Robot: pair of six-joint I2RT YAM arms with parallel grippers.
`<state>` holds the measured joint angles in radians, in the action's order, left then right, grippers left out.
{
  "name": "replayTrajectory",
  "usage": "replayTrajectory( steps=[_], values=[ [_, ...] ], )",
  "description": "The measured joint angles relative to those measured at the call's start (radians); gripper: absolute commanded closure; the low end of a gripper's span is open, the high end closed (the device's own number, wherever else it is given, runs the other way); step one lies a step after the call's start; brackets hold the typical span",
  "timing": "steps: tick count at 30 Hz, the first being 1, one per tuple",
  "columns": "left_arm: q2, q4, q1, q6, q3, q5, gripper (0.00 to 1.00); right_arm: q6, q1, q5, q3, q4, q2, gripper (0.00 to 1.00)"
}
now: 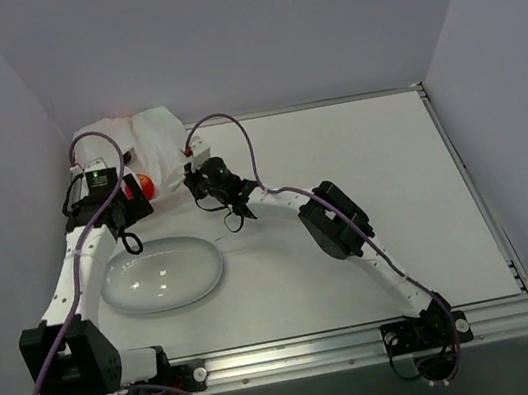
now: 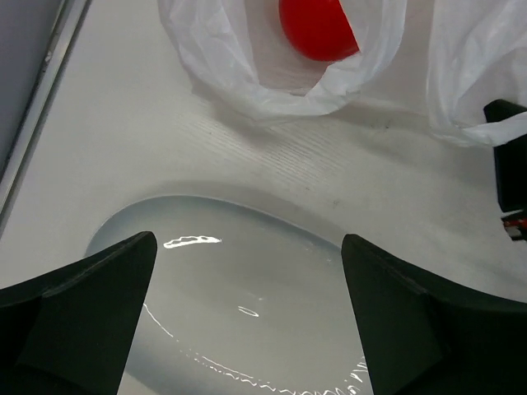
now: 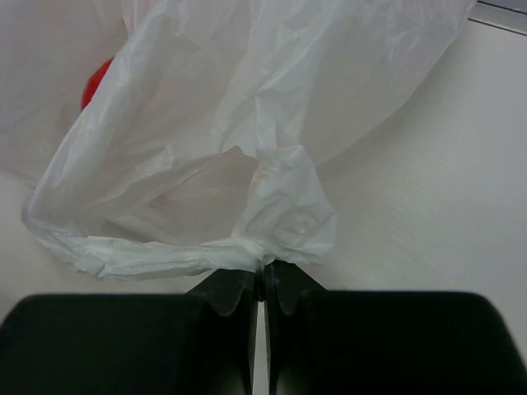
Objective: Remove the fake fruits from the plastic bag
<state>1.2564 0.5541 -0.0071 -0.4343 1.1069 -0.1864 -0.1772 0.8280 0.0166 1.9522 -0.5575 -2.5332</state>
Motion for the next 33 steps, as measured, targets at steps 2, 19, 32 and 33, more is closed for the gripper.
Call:
replayTrajectory(
  steps=[2, 19, 32, 33],
  values=[
    [0.069, -0.012, 0.0, 0.026, 0.018, 0.012, 0.06, -0.034, -0.006, 0.021, -0.053, -0.037, 0.036, 1.0],
    [0.431, -0.111, -0.093, 0.285, 0.234, -0.037, 0.03, -0.164, -0.018, 0.142, -0.244, -0.209, 0.173, 1.0],
    [0.444, -0.2, -0.109, 0.349, 0.226, -0.216, 0.98, -0.225, -0.029, 0.176, -0.33, -0.253, 0.198, 1.0],
    [0.422, -0.202, -0.108, 0.344, 0.211, -0.219, 0.98, -0.23, -0.029, 0.177, -0.333, -0.253, 0.206, 1.0]
  ],
)
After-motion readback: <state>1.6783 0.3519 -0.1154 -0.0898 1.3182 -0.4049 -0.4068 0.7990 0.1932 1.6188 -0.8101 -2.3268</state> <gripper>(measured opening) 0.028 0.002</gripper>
